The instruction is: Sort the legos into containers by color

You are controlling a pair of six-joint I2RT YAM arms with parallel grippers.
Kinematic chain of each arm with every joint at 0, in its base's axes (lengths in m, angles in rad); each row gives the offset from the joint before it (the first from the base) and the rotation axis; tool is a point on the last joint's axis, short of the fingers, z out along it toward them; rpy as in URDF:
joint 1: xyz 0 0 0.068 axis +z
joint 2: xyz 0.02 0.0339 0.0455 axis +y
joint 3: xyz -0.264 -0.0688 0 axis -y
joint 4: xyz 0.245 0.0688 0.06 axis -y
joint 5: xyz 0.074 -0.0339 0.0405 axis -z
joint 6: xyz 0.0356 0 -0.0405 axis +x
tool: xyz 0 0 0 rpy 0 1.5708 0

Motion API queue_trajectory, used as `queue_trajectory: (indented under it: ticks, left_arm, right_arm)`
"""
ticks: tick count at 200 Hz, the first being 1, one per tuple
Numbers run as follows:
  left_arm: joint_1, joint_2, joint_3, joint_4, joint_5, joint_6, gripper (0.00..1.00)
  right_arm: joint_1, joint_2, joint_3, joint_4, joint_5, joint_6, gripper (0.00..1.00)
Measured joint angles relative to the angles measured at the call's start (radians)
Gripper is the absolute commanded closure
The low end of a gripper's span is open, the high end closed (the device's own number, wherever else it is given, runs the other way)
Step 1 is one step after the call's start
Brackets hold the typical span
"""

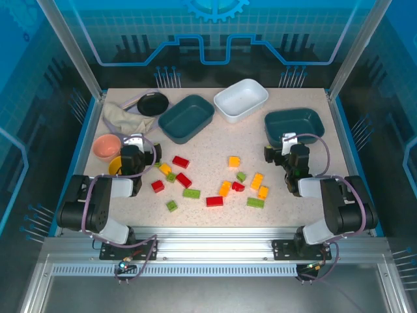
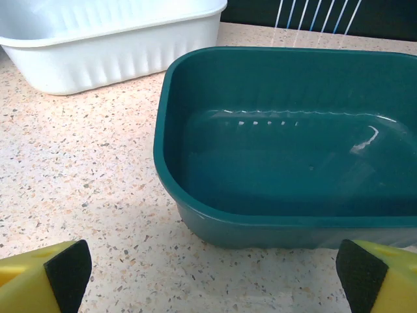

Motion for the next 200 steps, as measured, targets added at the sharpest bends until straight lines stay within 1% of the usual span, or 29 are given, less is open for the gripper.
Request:
queue_trajectory:
  ticks: [150, 162, 177, 190, 200]
  left_arm:
    - [0.000, -0.002, 0.000, -0.003, 0.000, 0.000, 0.01]
    - [-0.014, -0.030, 0.024, -0.094, -0.021, 0.004, 0.01]
    - [-0.055, -0.088, 0.095, -0.236, -0.072, 0.005, 0.01]
    - [-0.111, -0.157, 0.172, -0.313, -0.126, 0.005, 0.01]
    - [-0.171, -0.209, 0.251, -0.362, -0.177, 0.018, 0.01]
  right_arm:
    - [0.000, 0.000, 0.000, -0.002, -0.003, 0.000, 0.00]
    - [0.000, -0.012, 0.011, -0.046, 0.008, 0.000, 0.00]
    - [0.001, -0.082, 0.059, -0.185, 0.047, 0.009, 0.00]
    - [0.003, -0.177, 0.120, -0.280, 0.090, 0.032, 0.00]
    - [0.007, -0.249, 0.188, -0.341, 0.127, 0.062, 0.00]
